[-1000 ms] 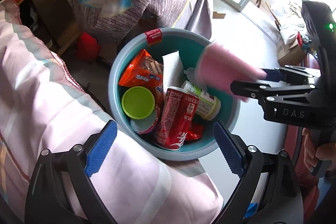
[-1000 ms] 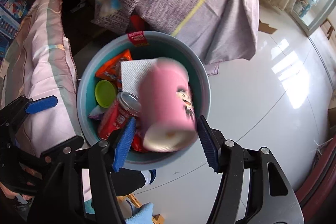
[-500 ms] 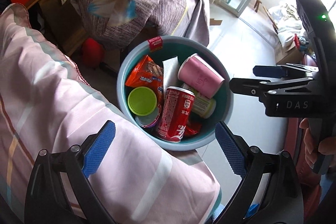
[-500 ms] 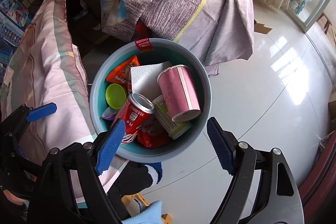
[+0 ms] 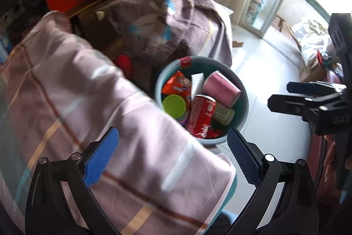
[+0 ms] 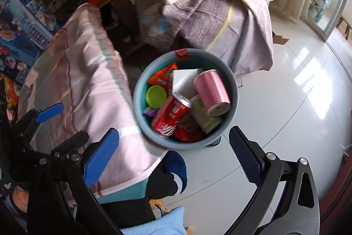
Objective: Collect trash
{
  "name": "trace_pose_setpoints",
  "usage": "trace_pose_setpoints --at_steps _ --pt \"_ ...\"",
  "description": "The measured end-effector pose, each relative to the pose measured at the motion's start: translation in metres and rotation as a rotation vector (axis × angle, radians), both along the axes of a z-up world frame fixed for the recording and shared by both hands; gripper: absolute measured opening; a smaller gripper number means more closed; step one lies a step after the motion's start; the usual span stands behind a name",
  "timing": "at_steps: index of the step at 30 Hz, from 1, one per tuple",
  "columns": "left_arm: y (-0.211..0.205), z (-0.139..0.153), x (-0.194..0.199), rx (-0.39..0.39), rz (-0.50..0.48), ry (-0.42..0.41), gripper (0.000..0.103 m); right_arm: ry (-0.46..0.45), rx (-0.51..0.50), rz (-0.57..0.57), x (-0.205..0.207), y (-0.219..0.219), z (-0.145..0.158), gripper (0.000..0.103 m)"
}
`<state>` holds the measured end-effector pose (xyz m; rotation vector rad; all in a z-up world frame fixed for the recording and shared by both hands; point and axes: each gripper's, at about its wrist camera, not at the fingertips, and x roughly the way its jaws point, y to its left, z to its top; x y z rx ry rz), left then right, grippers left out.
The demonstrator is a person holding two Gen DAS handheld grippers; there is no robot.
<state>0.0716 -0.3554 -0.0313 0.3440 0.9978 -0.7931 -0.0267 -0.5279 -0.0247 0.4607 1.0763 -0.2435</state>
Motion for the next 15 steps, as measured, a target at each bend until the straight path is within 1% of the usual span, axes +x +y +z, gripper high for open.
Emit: trace_pose_setpoints --at_steps 2,7,12,15 --pt "0.011 0.002 -0.001 -0.003 0.019 0.015 0.099 0.008 -0.006 0.011 -0.003 0.010 0.002 0.096" --pt "0.035 0.006 -0.007 0.000 0.073 0.014 0.099 -0.009 -0.023 0.039 -0.013 0.034 0.008 0.096" --pt "0.055 0.008 -0.013 -0.007 0.106 0.018 0.099 -0.028 -0.073 0.055 -0.026 0.057 0.018 0.096" --pt "0.066 0.008 -0.021 -0.009 0.124 0.011 0.099 -0.034 -0.086 0.060 -0.034 0.068 0.021 0.096"
